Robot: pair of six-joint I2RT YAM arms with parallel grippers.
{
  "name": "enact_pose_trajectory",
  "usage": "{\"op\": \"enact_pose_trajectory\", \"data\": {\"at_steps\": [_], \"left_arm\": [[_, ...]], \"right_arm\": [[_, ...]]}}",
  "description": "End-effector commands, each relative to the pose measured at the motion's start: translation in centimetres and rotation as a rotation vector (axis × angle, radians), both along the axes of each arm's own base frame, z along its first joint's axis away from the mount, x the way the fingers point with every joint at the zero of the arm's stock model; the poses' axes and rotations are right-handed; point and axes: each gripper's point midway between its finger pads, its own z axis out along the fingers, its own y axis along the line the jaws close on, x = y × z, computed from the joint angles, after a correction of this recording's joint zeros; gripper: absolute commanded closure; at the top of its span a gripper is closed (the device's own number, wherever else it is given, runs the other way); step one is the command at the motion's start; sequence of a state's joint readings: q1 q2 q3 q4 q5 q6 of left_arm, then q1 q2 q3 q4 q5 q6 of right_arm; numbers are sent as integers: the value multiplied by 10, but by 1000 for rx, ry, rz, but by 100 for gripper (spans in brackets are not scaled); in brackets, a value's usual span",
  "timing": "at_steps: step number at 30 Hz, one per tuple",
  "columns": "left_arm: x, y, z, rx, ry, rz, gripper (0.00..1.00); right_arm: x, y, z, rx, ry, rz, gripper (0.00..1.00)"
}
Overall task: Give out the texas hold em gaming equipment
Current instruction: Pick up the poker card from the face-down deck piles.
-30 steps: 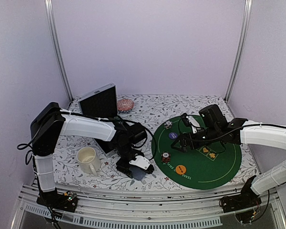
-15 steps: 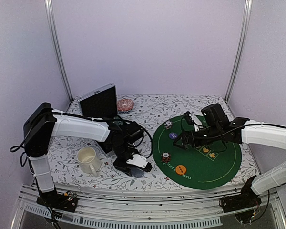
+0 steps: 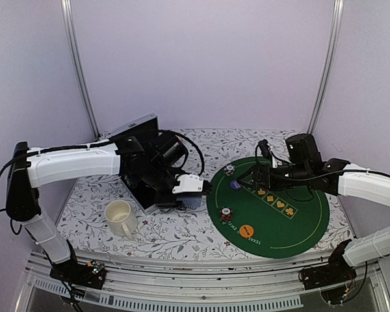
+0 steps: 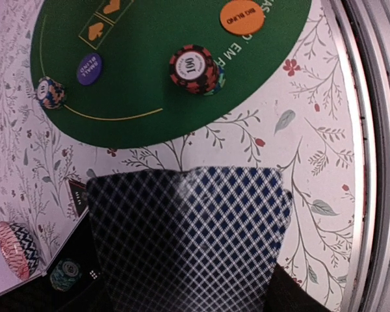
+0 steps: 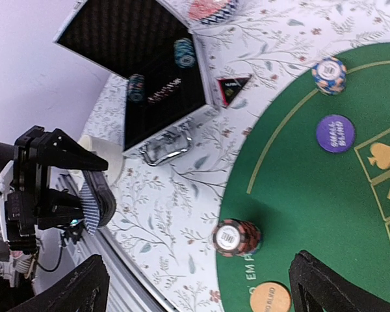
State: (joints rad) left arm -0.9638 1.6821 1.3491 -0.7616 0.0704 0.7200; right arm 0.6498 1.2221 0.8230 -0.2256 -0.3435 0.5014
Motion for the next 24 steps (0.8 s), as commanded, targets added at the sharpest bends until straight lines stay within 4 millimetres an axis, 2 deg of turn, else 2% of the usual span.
{"op": "enact_pose_trajectory", "data": {"at_steps": [1, 4, 11, 16, 24], "left_arm": [[4, 2, 52, -81, -9, 123, 39], [4, 4, 69, -98, -17, 154, 38], [10, 11, 82, -88, -29, 220, 38], [12, 11, 83, -91, -34, 237, 37], [13, 3, 90, -135, -20, 239, 37]], "right_arm": [[-3, 36, 47, 246, -43, 100, 1], [-4, 60, 53, 283, -38, 148, 1], [-12, 115, 57, 311, -41, 328, 1], [-16, 135, 59, 373, -50, 386, 1], [-5, 152, 39, 363, -14, 375, 2]]}}
